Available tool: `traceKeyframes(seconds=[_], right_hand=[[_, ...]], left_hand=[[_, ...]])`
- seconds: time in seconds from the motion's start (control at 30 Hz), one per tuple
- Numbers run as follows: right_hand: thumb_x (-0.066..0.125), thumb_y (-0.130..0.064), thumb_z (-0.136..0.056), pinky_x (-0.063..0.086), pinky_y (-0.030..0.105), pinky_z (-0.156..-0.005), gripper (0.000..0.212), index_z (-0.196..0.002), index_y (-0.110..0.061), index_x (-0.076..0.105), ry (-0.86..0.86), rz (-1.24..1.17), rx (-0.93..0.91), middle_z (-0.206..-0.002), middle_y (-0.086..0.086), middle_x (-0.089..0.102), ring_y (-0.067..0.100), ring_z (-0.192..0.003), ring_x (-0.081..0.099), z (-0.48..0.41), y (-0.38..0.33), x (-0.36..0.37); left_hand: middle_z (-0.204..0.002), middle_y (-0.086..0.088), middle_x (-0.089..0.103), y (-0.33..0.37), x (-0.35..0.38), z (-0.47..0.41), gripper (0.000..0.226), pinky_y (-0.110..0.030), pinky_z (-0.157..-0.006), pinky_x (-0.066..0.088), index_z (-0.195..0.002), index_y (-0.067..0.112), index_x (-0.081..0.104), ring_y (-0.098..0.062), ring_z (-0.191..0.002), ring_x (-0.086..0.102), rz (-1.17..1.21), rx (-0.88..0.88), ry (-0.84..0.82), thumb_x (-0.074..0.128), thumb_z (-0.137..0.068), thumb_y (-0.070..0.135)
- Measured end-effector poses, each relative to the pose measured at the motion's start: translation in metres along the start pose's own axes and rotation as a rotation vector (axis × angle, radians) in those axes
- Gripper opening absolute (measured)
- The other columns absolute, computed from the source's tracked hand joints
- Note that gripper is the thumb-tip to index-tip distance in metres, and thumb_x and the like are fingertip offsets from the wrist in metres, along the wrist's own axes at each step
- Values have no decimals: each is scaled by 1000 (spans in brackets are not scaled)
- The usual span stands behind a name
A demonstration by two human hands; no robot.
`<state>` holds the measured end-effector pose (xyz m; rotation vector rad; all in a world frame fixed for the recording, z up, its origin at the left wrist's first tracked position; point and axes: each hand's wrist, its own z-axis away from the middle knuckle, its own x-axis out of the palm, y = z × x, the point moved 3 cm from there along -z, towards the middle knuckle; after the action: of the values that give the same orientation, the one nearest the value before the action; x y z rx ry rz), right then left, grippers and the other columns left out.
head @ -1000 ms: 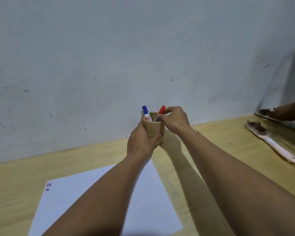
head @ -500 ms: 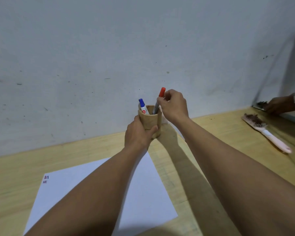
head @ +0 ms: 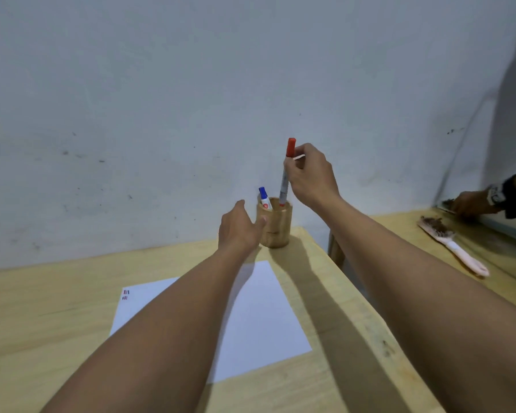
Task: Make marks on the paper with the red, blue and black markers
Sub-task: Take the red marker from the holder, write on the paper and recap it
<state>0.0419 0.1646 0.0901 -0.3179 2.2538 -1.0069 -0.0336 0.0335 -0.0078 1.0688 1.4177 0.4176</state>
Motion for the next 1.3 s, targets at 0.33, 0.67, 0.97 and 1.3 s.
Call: traceKeyframes(seconds=[0.33, 0.67, 0.97, 1.3], right_hand=[[62, -29, -101, 55, 32, -67, 24, -115, -13, 72, -390, -27, -57, -86, -1, 67, 15, -72, 73, 47, -45, 30], [76, -32, -92, 51, 26, -56, 23, -93, -11, 68, -587, -96, -13, -85, 3, 76, 12, -69, 72, 88, -80, 56], [68, -31, -95, 52, 27, -65, 14, -99, -17, 65, -987, -373, 273, -92, 5, 73, 14, -71, 65, 115, -101, 69], [77, -23, -91, 53, 17, -54, 13, -90, -11, 72, -566, -999, 525, -74, 1, 61, 7, -61, 59, 134, -97, 121]], left_hand=[[-113, -3, 71, 2, -104, 25, 35, -35, -83, 58, -116, 21, 70, -19, -94, 72, 477, -61, 146, 49, -89, 12], [-96, -11, 71, -30, -170, 62, 16, -30, -72, 61, -105, 6, 73, -18, -83, 71, 620, -169, -87, 61, -95, 6], [-96, -12, 70, -57, -211, 79, 10, -32, -71, 64, -100, 3, 66, -17, -80, 70, 704, -224, -38, 56, -98, 1], [-91, -12, 70, -70, -214, 71, 19, -34, -73, 63, -111, -4, 70, -17, -82, 72, 750, -157, -72, 66, -94, 5]])
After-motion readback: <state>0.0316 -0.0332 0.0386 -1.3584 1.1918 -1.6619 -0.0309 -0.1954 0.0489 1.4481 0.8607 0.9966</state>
